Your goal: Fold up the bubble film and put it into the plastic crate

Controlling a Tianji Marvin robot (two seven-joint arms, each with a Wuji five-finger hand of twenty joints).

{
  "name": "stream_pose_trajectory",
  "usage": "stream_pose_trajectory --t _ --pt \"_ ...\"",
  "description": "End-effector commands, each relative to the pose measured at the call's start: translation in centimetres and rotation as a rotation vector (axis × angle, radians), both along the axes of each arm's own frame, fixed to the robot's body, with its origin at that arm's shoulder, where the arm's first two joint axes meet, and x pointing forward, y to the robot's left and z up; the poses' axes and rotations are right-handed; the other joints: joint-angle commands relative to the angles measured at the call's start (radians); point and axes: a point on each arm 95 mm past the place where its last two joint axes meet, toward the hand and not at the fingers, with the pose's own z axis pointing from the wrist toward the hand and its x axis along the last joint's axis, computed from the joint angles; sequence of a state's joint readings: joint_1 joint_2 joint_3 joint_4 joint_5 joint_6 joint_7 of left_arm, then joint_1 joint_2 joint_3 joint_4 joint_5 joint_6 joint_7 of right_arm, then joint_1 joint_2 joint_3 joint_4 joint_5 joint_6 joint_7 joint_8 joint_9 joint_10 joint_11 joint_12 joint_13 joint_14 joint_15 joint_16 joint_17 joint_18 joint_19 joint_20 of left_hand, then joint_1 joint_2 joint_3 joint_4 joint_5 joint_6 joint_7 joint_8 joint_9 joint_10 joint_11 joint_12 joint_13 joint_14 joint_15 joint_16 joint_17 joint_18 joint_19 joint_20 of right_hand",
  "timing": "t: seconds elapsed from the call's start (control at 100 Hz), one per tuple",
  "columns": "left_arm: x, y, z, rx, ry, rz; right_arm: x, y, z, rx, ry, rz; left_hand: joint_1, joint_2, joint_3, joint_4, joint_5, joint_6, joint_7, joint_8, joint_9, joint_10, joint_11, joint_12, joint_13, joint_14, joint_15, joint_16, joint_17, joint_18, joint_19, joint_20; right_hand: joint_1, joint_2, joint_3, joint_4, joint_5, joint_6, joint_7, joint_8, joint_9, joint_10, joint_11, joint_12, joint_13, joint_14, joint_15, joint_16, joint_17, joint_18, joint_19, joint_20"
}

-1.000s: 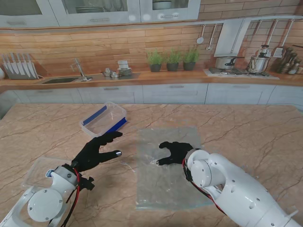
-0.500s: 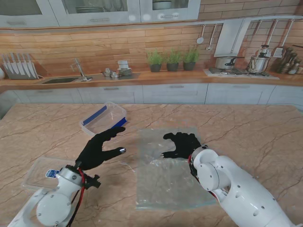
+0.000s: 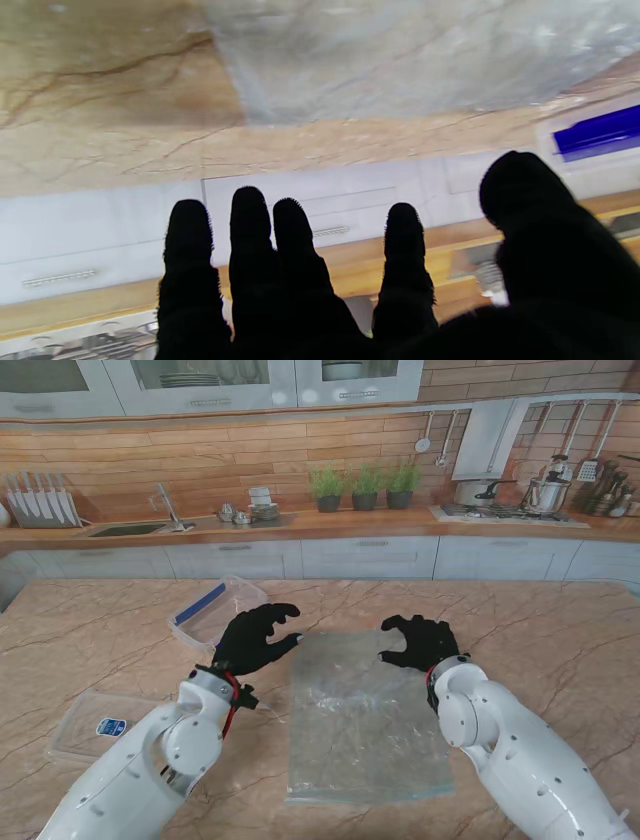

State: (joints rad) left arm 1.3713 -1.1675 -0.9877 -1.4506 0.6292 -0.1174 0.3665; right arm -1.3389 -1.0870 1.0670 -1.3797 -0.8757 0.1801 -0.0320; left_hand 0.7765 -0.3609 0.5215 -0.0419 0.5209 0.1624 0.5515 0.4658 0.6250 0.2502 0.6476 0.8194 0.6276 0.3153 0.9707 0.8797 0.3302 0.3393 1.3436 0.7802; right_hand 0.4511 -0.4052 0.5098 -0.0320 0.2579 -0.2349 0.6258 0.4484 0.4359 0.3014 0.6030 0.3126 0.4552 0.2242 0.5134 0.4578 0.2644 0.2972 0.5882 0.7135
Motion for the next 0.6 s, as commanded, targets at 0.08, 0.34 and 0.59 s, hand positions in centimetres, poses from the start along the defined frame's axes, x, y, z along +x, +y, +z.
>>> stream_pose_trajectory --t 0.08,0.34,0.59 --pt "2.1 -0.7 -0.6 0.089 0.064 0.018 0.8 -1.0 -0.4 -0.021 -0.007 -0.046 0.086 -0.102 0.169 -0.043 -0.011 -0.056 0.096 0.035 0.054 -0.056 0.062 0.349 0.068 -0.098 0.175 0.132 0.092 -0.078 0.145 0.126 0.011 -0.066 0.030 0.007 0.014 -0.014 0.028 -0.001 0.042 0.017 0.209 0.097 0.043 0.015 0.305 0.176 -0.002 -0.073 0.400 0.108" --pt "5.0 -1.6 -3.3 0.248 0.140 0.040 0.7 -1.4 -1.1 -0.016 -0.011 -0.076 0.000 -0.054 0.114 -0.013 -0.033 -0.085 -0.009 -0.035 0.014 -0.075 0.174 0.347 0.084 -0.123 0.232 0.176 0.113 -0.081 0.165 0.161 0.002 -0.081 0.067 0.006 0.021 -0.004 0.030 0.000 0.067 0.021 0.300 0.171 0.067 0.014 0.452 0.254 -0.013 -0.100 0.619 0.052" --pt "6.6 -2.9 -6.0 0.341 0.136 0.084 0.9 -1.8 -1.6 -0.001 -0.007 -0.120 -0.108 -0.090 0.052 -0.009 -0.028 -0.078 -0.014 -0.060 0.084 -0.105 0.305 0.289 0.162 -0.123 0.293 0.157 0.190 -0.048 0.207 0.146 0.015 -0.122 0.146 0.009 0.011 0.022 0.038 0.001 0.069 0.014 0.303 0.180 0.071 0.007 0.455 0.255 -0.012 -0.100 0.634 0.025"
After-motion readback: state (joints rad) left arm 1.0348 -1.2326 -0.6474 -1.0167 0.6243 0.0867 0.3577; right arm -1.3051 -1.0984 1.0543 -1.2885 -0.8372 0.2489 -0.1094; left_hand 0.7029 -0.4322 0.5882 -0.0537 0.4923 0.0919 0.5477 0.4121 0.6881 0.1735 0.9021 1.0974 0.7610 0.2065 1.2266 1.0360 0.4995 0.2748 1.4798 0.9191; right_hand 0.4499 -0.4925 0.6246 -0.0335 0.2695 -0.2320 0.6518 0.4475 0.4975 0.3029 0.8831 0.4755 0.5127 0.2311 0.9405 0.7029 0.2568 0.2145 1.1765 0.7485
